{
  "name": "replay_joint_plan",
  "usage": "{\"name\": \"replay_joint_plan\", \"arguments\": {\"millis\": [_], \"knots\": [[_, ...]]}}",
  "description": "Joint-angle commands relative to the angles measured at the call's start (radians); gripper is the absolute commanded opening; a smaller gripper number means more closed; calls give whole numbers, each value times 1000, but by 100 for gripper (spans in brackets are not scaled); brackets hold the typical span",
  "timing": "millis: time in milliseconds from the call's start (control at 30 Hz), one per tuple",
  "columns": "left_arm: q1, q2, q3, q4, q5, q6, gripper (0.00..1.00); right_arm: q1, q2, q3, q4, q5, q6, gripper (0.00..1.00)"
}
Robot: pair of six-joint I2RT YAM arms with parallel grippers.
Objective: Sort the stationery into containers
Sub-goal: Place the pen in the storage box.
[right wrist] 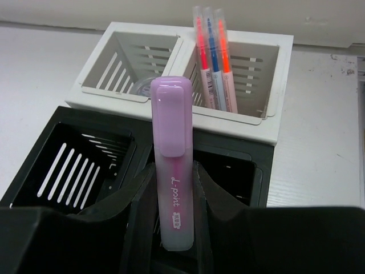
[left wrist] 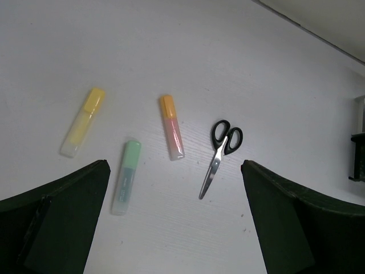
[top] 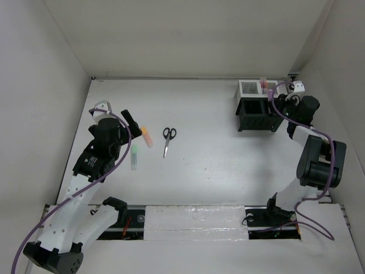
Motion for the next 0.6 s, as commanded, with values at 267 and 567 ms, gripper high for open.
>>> {"name": "replay_joint_plan", "arguments": {"millis": [267, 567], "knots": [[2, -14, 7, 42, 11, 16, 100, 23, -115, 7, -4, 18, -80, 57], [2, -5, 7, 42, 11, 16, 100, 78, -161, -2, 14, 1, -60, 76]]}}
